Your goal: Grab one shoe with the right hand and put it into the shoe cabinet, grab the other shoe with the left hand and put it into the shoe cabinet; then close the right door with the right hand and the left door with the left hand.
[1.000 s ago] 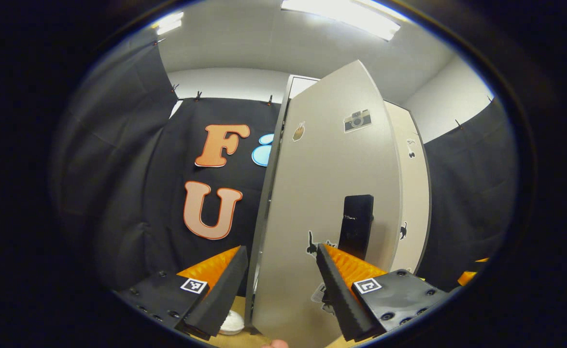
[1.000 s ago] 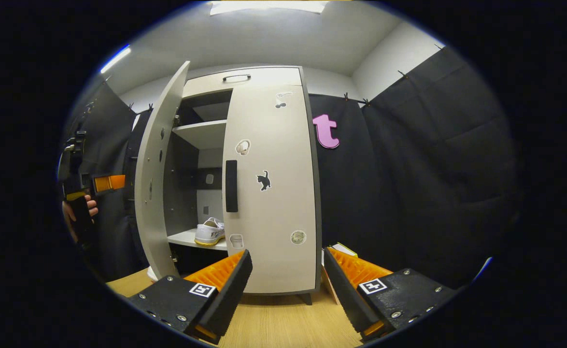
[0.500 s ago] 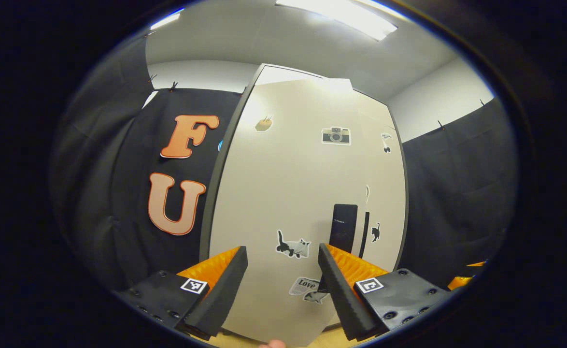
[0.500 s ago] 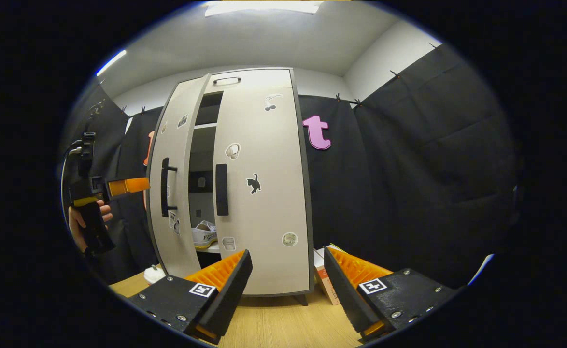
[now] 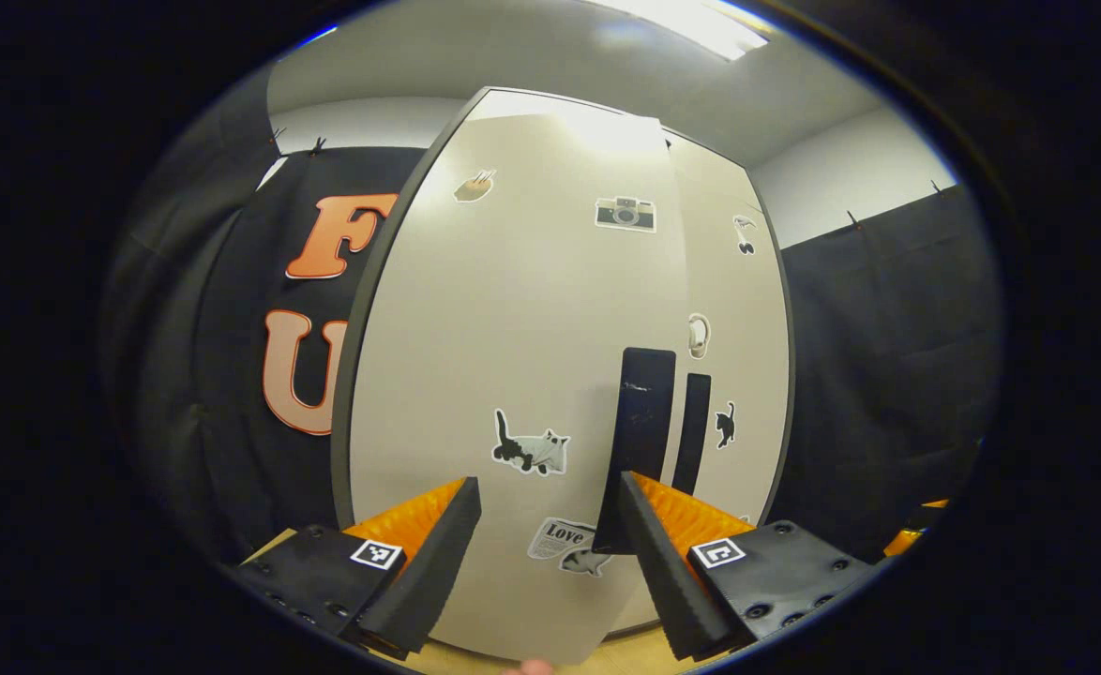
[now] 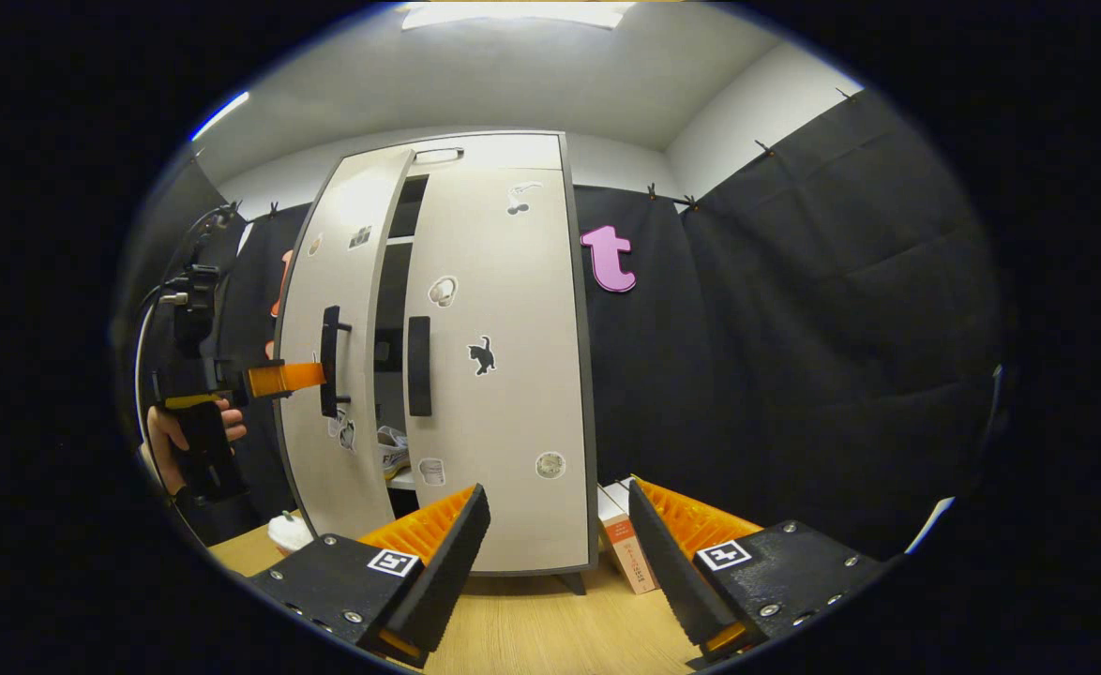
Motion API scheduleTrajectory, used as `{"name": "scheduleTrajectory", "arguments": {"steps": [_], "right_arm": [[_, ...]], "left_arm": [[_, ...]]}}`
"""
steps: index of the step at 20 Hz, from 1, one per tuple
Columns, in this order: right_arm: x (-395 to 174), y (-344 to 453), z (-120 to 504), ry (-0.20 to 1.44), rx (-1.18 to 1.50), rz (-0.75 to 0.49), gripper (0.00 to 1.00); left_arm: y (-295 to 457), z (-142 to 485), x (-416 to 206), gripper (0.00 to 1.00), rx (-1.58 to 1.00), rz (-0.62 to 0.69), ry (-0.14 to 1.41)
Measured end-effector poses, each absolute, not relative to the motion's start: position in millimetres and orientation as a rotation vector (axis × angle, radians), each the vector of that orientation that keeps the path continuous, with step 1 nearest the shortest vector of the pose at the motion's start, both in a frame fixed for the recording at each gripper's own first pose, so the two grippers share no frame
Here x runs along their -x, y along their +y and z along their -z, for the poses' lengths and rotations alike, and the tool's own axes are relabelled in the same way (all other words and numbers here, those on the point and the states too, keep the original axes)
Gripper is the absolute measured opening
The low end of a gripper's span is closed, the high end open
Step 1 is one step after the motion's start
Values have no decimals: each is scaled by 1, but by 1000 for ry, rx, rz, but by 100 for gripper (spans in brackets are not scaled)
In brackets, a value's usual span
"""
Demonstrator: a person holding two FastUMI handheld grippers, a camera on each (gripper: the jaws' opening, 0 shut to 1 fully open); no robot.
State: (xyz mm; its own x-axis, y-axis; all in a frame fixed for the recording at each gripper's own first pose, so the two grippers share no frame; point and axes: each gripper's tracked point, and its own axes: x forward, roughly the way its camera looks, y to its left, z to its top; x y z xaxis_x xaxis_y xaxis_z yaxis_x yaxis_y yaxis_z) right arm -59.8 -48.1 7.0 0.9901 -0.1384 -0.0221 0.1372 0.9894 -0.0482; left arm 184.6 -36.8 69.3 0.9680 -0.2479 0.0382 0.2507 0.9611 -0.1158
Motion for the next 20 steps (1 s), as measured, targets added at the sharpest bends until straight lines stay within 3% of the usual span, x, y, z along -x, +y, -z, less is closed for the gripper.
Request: {"name": "scheduleTrajectory", "arguments": {"steps": [8, 12, 14, 20], "right_arm": [[54, -57, -4, 30, 38, 149, 92], [48, -56, -3, 33, 36, 142, 92], [48, -54, -2, 35, 30, 136, 92], [45, -43, 2, 43, 17, 104, 92]], "left_arm": [[-52, -64, -217, 99, 94, 236, -13], [-56, -60, -228, 96, 74, 227, -22], [-57, -61, -228, 99, 60, 226, -25], [-57, -62, -215, 96, 108, 269, -12]]}}
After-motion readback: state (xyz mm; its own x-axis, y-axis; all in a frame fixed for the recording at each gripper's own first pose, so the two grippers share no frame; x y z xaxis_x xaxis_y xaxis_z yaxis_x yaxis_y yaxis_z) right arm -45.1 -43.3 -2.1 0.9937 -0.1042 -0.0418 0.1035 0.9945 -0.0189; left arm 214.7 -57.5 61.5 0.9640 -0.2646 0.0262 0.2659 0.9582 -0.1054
